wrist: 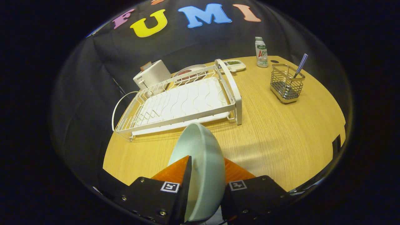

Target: Take the plate from the dish rack, then take the spoon from the basket and place it into the plate.

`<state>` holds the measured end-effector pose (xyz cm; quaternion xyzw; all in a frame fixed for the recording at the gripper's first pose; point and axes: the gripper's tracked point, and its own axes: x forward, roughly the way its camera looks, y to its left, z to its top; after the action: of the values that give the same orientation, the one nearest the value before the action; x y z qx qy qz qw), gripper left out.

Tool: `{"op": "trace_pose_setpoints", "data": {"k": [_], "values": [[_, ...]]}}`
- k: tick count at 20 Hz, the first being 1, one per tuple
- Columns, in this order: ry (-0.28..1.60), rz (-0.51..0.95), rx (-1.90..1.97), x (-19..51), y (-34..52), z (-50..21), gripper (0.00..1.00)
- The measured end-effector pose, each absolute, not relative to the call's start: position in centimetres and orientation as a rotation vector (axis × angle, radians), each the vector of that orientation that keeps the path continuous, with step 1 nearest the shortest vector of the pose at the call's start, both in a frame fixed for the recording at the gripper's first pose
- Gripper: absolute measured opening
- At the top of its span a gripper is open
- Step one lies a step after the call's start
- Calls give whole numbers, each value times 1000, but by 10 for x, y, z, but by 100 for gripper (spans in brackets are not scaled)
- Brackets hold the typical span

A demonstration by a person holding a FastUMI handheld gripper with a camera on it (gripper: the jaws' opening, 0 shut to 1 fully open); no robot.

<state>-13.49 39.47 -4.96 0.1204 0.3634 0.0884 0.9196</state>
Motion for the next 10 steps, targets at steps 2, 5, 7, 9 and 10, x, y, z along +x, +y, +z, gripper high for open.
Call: {"op": "trace_pose_setpoints", "data": {"k": [2, 5, 7, 9, 10], "values": [[754, 211, 278, -132, 401, -57, 44], [753, 202, 301, -124, 401, -69, 50], [754, 181, 313, -120, 400, -75, 53], [767, 144, 279, -119, 391, -80, 65], [771, 131, 261, -121, 385, -82, 83]]}}
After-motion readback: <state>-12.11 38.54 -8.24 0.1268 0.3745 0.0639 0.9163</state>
